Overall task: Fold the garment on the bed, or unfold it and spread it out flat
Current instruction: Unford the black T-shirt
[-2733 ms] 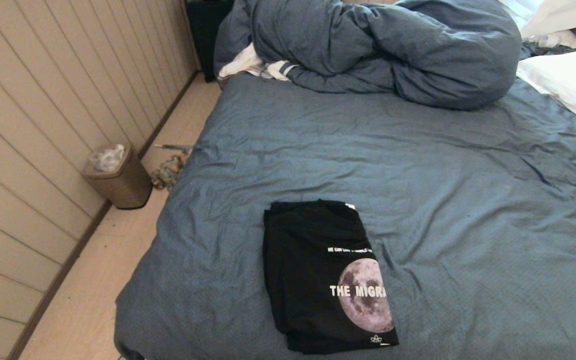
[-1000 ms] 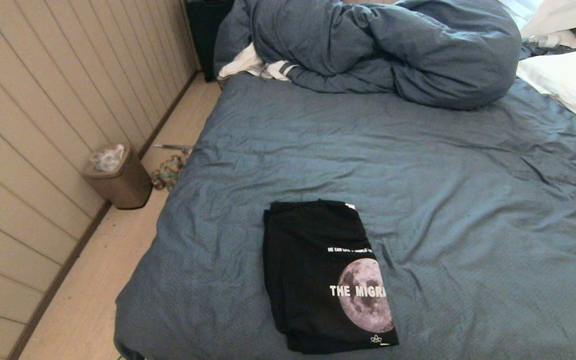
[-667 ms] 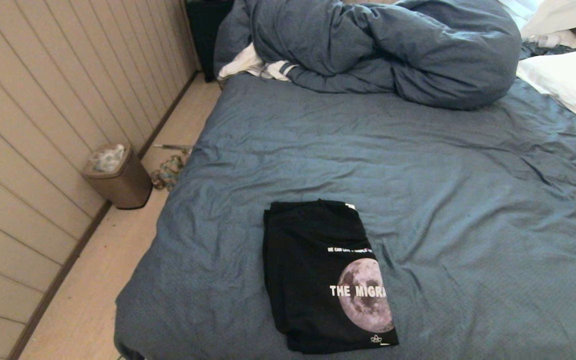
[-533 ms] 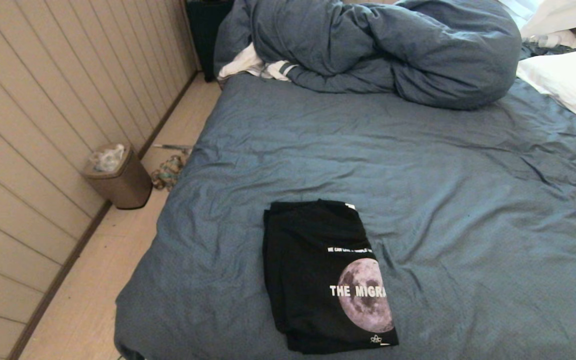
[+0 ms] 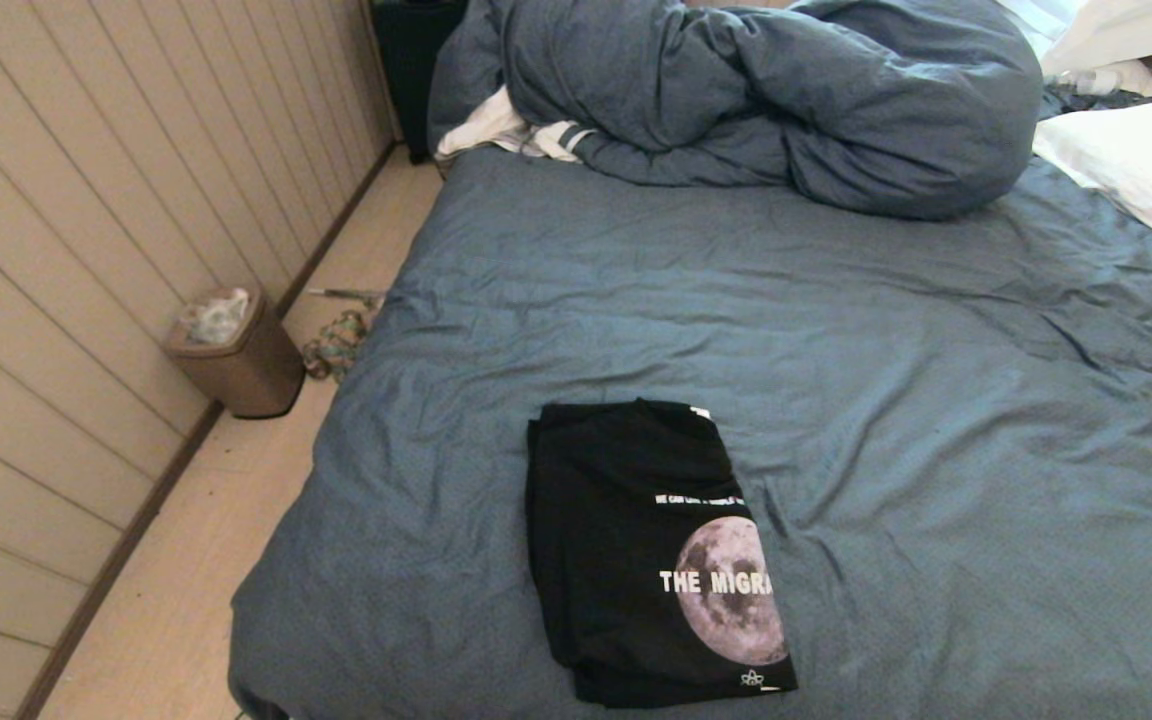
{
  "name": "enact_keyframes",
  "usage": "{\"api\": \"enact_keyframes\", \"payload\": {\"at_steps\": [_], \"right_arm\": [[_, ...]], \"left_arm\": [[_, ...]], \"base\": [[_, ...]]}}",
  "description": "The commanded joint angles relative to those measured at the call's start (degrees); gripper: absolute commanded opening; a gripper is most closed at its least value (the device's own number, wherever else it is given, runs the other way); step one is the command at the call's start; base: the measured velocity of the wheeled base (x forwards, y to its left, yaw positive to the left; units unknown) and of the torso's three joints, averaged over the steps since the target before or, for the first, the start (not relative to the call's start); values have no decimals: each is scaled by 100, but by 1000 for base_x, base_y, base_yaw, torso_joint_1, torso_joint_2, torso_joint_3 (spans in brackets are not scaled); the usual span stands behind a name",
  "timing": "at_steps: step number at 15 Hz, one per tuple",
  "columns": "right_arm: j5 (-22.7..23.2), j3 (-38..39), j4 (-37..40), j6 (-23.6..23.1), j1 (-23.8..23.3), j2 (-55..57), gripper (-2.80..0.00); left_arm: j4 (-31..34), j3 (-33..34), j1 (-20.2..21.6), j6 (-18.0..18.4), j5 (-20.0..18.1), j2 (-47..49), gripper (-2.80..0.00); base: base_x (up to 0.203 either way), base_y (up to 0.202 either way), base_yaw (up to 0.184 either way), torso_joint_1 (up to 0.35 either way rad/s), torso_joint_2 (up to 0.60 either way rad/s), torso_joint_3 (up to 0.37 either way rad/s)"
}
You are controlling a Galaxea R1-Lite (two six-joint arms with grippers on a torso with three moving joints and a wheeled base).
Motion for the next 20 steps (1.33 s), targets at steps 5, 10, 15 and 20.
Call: {"api": "enact_keyframes", "payload": {"at_steps": [5, 10, 15, 20], "right_arm": [[-1, -9, 9, -40, 2, 15, -280], [-7, -65, 38, -93, 1, 47, -280], [49, -1233, 224, -63, 15, 1221, -280], [51, -2891, 153, 193, 170, 3431, -280]], "left_arm": [[-4, 220, 2, 0, 0, -1, -280], [-4, 220, 3, 0, 0, -1, -280], [-4, 220, 7, 0, 0, -1, -280], [-4, 220, 8, -8, 1, -1, -280]], "base": [[0, 0, 0, 0, 0, 0], [0, 0, 0, 0, 0, 0], [0, 0, 0, 0, 0, 0], [0, 0, 0, 0, 0, 0]]}}
